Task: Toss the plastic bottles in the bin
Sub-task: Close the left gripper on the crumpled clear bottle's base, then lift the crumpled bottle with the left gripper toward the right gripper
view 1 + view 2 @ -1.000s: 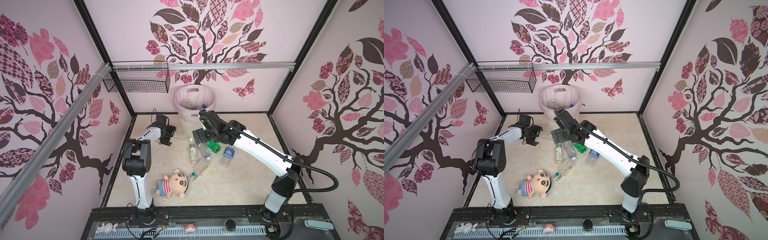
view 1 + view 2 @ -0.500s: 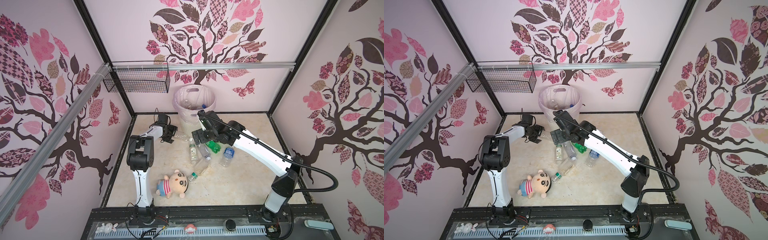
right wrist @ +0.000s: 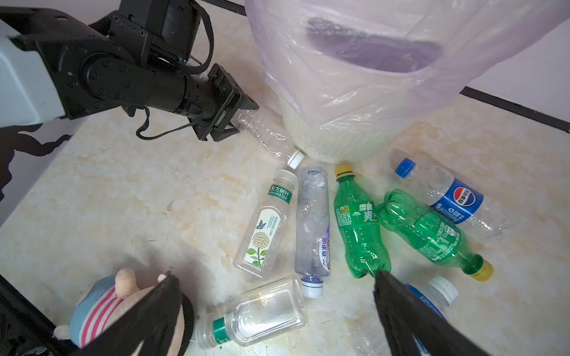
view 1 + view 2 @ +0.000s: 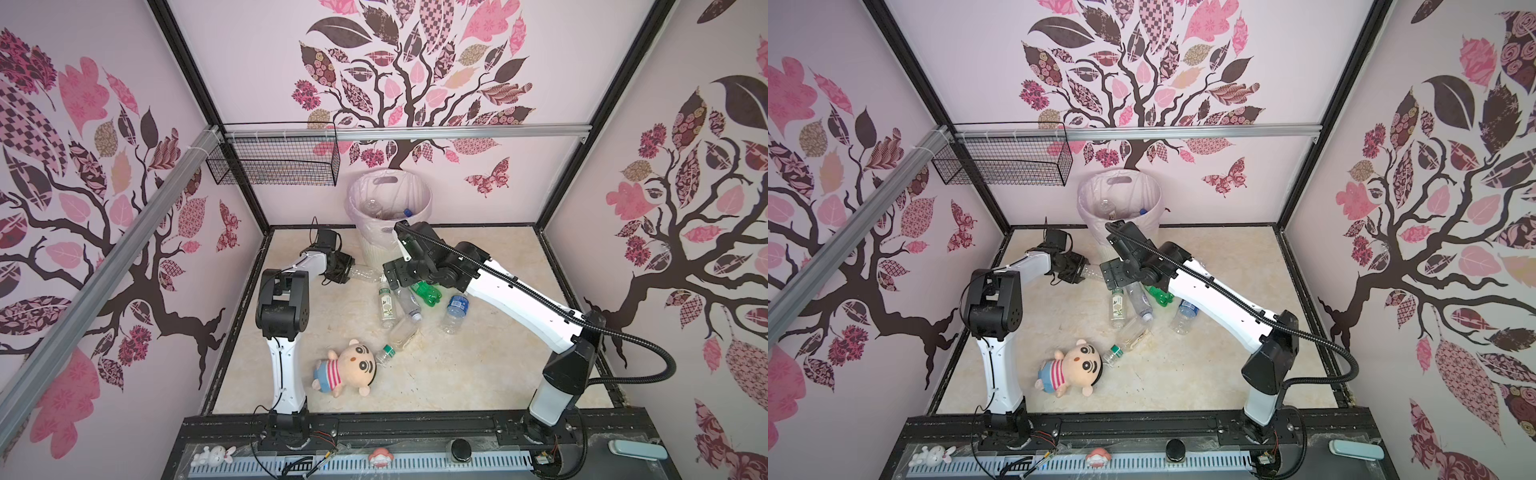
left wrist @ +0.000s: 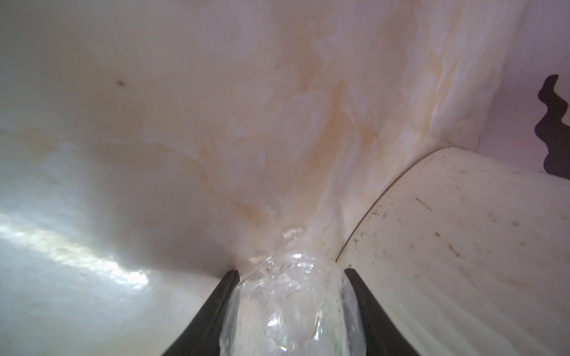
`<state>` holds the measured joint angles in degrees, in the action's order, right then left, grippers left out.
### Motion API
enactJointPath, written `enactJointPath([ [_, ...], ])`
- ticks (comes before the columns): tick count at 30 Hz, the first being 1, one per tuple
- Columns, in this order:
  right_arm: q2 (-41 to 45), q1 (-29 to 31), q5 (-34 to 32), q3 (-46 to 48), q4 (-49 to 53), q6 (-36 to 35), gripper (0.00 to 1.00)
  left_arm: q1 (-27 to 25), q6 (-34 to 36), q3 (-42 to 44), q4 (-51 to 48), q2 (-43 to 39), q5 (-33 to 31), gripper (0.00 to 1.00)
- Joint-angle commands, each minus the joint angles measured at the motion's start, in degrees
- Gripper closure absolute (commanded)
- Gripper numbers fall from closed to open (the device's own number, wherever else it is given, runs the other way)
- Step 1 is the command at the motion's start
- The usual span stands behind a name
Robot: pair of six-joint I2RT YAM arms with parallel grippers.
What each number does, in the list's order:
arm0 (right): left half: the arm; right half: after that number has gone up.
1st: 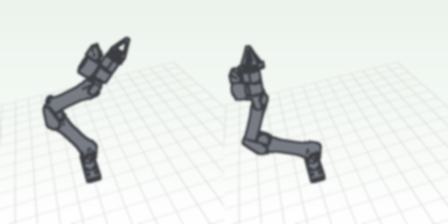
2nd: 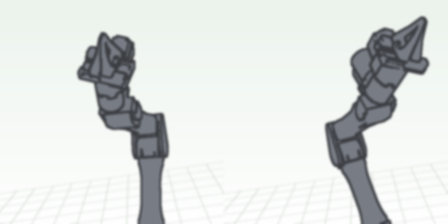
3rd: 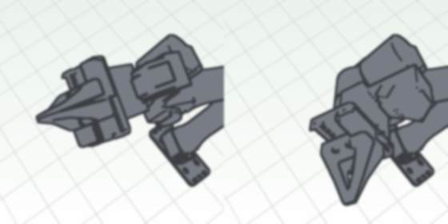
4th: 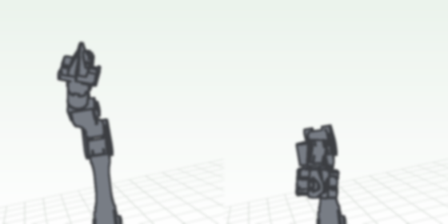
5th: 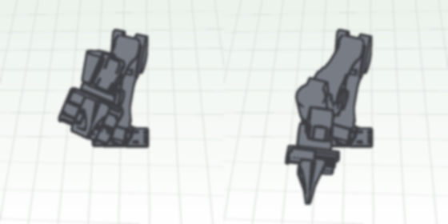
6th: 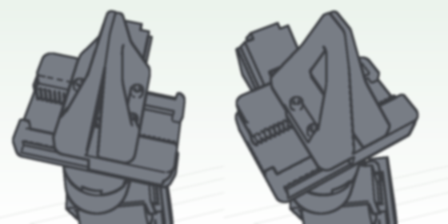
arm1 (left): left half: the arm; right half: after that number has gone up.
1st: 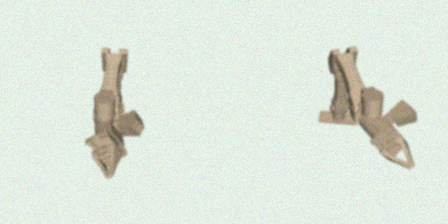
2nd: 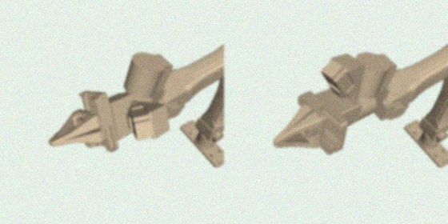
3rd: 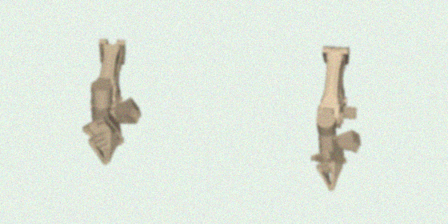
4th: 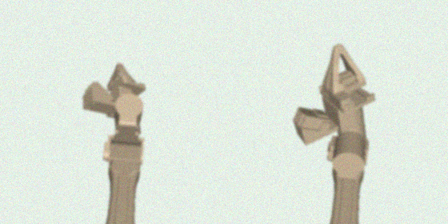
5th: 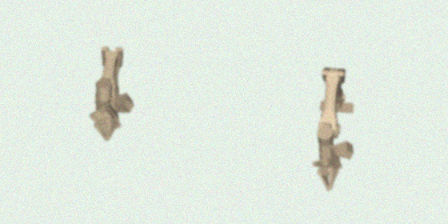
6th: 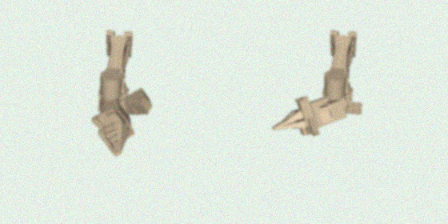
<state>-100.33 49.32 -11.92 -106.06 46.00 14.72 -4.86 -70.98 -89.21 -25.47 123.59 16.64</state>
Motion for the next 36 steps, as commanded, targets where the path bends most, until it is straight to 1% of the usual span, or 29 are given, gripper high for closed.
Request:
enactJointPath([
  [1,1.0,0.3,0.0,-0.1,-0.2,-0.4,0.01,-0.1,1.6,0.1,-1.1,-0.1,-0.6,0.52],
  [7,1.4,0.3,0.1,0.1,-0.2,0.1,0.0,0.4,5.4,0.5,-2.6,-4.1,-1.4,0.54],
  [10,1.5,0.3,0.0,0.0,-0.4,0.0,0.01,0.5,8.5,0.9,-3.9,-7.0,-2.0,0.54],
  [18,2.3,0.3,1.5,0.0,-2.2,-1.3,0.0,0.4,17.9,5.7,-4.9,-18.2,-2.6,0.56],
  [23,2.5,0.3,2.9,0.3,-4.4,-1.7,0.0,0.2,21.4,8.8,-5.7,-25.3,-1.5,0.56],
  [27,3.0,0.3,5.9,1.6,-7.1,-2.5,0.0,-0.4,22.4,11.1,-6.0,-30.6,0.3,0.57],
  [30,4.8,0.3,7.9,5.7,-12.3,-3.3,0.0,-1.7,21.6,12.5,-5.7,-33.9,2.8,0.57],
  [33,4.9,0.2,9.0,7.5,-14.4,-4.3,0.01,-4.1,20.8,12.7,-5.8,-36.4,4.1,0.57],
  [36,4.5,0.0,8.0,8.2,-15.0,-4.6,0.01,-6.9,19.6,12.5,-6.3,-38.0,5.3,0.57],
])
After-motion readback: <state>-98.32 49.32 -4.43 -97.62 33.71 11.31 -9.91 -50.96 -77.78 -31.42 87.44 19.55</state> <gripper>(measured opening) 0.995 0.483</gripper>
